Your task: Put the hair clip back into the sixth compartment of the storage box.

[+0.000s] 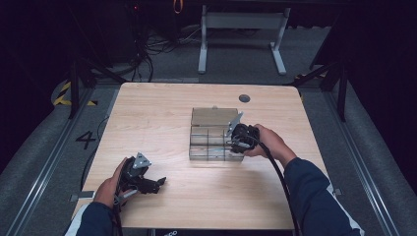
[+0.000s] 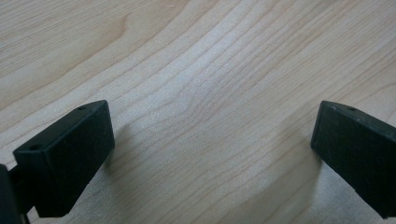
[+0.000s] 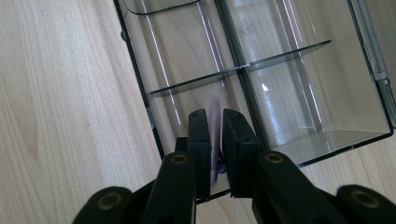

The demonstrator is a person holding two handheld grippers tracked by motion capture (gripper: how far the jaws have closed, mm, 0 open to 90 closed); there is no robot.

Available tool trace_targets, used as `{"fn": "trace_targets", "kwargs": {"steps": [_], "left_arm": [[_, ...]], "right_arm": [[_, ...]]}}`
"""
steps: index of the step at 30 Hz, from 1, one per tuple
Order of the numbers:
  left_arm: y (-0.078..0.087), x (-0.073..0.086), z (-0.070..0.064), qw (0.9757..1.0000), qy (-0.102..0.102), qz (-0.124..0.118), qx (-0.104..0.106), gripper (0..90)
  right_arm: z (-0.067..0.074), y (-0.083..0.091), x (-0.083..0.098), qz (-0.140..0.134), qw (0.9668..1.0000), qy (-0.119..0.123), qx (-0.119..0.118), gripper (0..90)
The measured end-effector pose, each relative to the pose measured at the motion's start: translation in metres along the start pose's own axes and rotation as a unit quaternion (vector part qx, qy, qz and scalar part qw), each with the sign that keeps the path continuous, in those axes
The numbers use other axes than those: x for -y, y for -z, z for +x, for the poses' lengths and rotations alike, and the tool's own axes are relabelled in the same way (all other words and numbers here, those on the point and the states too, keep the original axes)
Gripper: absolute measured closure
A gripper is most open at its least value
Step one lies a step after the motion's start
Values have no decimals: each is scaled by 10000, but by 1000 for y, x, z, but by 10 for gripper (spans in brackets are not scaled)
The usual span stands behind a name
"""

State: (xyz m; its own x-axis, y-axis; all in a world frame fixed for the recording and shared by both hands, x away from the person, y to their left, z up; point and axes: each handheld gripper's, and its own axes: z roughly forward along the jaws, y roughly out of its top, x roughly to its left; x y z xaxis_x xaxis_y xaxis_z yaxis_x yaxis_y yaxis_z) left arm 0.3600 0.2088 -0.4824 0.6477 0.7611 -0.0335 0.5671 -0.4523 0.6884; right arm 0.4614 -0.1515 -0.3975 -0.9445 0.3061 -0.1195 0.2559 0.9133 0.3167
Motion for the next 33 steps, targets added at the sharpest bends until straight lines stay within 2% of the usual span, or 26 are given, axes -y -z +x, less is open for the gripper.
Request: {"fn": "trace_targets", "kwargs": {"steps": [7,14,28,30,33], "left_arm": [[0,0,0,10000,-7,2,-2,0],[0,0,0,10000,-6,-4,7,0],[0,0,0,10000,-7,-3,7,0],[0,0,0,10000,0,-4,9,0],[0,0,0,10000,-6,-4,8,0]], "right_arm": [[3,1,0,-10,10000,-8,3,810],[2,7,3,-140,9999,-98,21,799],[8,17,8,-285,9995,-40,161,772],[10,21,11,-359,9991,-161,183,769],[11,23,13,-425,9987,-158,228,763]]}}
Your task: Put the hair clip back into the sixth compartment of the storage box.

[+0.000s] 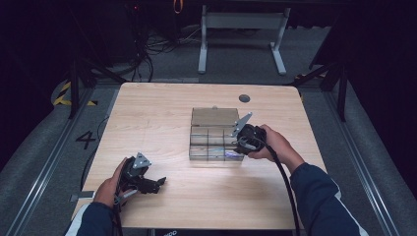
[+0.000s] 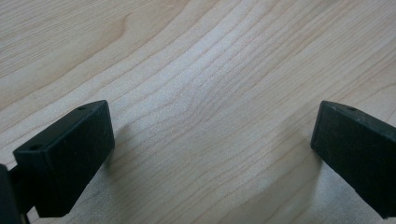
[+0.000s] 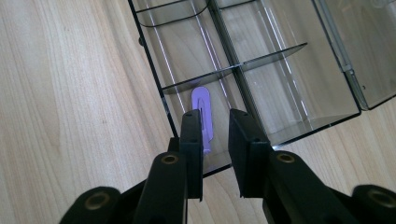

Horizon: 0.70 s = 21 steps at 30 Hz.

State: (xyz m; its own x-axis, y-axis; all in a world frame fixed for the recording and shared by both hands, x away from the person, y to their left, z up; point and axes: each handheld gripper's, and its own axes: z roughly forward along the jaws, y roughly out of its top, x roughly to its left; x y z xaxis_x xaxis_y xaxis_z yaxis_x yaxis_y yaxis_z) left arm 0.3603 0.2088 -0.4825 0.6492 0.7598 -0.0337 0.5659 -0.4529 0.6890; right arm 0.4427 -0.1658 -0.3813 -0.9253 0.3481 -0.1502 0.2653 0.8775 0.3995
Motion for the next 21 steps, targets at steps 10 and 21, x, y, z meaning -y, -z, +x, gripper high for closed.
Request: {"fn": "trace_targets", "kwargs": {"steps": [10,21], "left_arm": [[0,0,0,10000,0,0,0,0],[0,0,0,10000,2,-1,0,0]], "right_arm": [[5,11,10,-184,9997,-139,117,713],[10,17,18,-229,9994,-149,211,682]]}}
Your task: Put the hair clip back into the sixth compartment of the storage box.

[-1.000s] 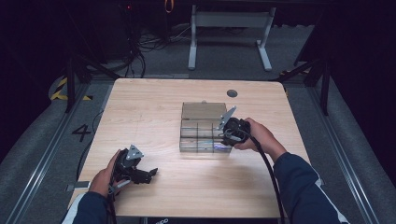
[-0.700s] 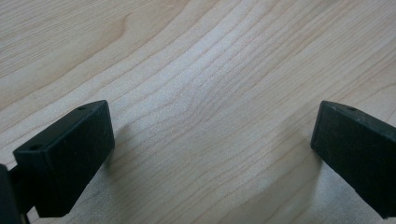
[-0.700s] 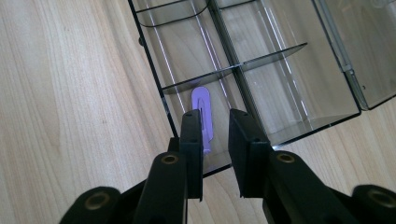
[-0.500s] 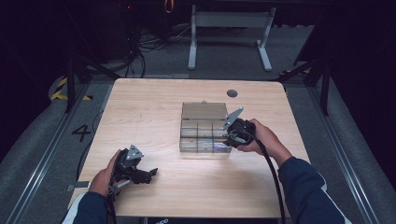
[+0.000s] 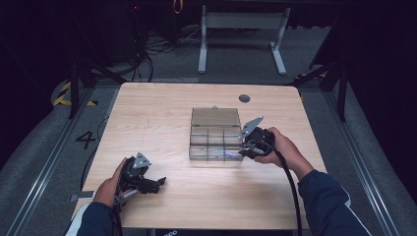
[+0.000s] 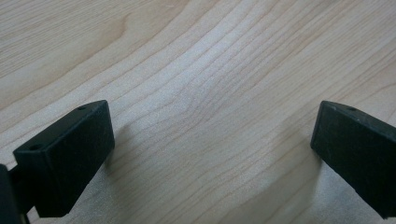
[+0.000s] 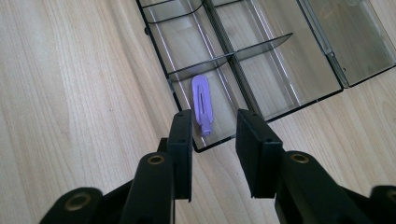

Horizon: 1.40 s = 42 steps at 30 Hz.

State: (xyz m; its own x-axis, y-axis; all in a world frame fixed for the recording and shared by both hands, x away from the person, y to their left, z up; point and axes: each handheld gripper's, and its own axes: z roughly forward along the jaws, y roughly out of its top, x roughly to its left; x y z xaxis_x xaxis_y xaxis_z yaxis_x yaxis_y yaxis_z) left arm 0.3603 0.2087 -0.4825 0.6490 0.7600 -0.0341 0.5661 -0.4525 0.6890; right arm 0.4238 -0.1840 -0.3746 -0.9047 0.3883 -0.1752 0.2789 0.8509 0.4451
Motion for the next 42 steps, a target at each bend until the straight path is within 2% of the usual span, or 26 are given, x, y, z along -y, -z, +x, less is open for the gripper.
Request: {"fn": "trace_targets", "kwargs": {"steps": [11,17,28,42], "left_arm": [[0,0,0,10000,6,-1,0,0],[0,0,0,10000,4,-1,0,0],[0,0,0,10000,-1,1,0,0],[0,0,0,10000,-3,1,0,0]], "right_arm": [[5,7,5,-45,10000,48,61,635],[8,13,11,-4,9996,69,261,555],[12,18,20,-1,9992,62,391,459],[13,19,43,-189,9982,-182,531,413]]}}
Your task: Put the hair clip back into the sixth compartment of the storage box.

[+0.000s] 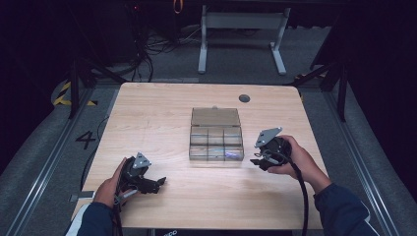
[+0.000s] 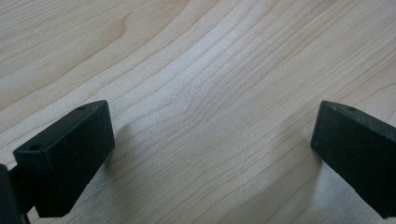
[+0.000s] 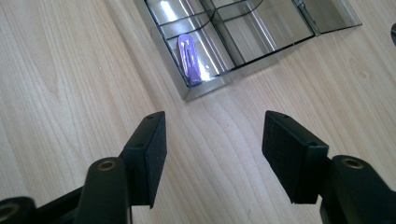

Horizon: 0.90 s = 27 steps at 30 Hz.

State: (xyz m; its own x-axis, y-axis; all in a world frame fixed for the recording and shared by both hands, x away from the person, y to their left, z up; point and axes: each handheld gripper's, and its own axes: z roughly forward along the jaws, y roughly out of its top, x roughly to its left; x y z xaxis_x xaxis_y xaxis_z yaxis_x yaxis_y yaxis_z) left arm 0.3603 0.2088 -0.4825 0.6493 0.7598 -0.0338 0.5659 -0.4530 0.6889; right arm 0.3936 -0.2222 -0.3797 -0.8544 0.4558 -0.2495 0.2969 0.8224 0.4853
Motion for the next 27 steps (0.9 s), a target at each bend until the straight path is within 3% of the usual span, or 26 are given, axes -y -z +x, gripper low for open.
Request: {"fn": "trace_targets", "kwargs": {"steps": [19,27], "left_arm": [[0,0,0,10000,7,-2,0,0],[0,0,0,10000,10,-1,1,0]], "right_arm": [[5,5,43,2,9996,-273,86,403],[6,10,65,-48,9987,-504,115,398]]}}
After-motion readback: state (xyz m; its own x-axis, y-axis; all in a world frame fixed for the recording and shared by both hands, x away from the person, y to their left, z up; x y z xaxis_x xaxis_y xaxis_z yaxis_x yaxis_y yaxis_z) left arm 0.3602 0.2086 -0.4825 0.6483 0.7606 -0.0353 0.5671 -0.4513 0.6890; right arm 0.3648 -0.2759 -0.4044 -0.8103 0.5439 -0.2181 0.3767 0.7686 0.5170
